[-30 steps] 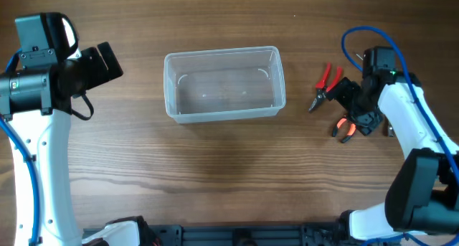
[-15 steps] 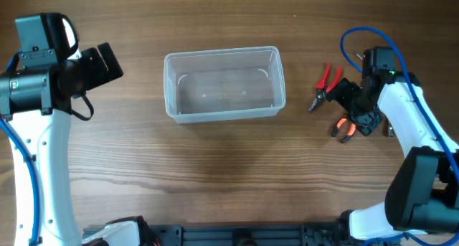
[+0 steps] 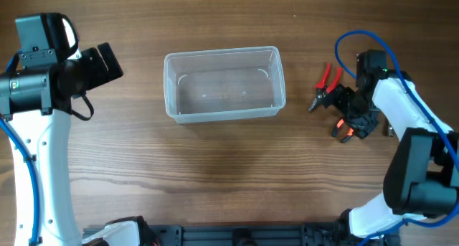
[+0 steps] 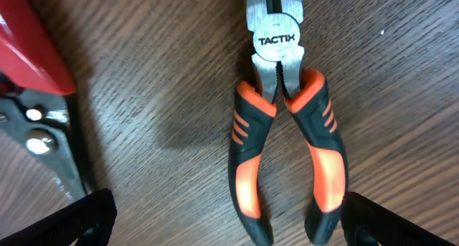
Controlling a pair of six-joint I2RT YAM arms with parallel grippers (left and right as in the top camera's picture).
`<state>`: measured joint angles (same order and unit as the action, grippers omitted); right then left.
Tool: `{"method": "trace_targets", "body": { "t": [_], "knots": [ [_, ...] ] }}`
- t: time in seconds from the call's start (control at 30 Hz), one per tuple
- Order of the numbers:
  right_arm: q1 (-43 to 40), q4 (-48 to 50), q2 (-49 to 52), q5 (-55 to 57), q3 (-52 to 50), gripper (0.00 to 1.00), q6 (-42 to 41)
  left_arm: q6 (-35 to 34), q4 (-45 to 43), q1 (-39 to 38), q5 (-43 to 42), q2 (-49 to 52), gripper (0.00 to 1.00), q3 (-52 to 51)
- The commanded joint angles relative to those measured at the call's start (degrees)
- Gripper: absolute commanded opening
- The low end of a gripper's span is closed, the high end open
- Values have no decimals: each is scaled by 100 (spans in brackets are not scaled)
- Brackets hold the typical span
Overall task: Pack container
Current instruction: 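Lower the right gripper over the orange-black needle-nose pliers handles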
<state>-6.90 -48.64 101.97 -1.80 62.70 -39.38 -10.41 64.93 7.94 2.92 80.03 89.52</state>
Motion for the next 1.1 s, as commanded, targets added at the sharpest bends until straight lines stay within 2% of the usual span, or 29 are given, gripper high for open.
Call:
{"method": "trace_targets", "body": {
  "t": [0.0,0.4,0.6,1.07],
  "knots": [
    [31,61,302,249,-59,100,42,-74,4,33,-92,37,100,-2],
    [31,546,658,632,-59,100,492,-74,7,33,-92,37,100,-2],
    [31,509,658,579,-59,95,476,-74,7,33,-92,37,100,-2],
    [31,584,658,562,-59,99,490,-74,9,33,-90,37,100,-2]
  ]
}}
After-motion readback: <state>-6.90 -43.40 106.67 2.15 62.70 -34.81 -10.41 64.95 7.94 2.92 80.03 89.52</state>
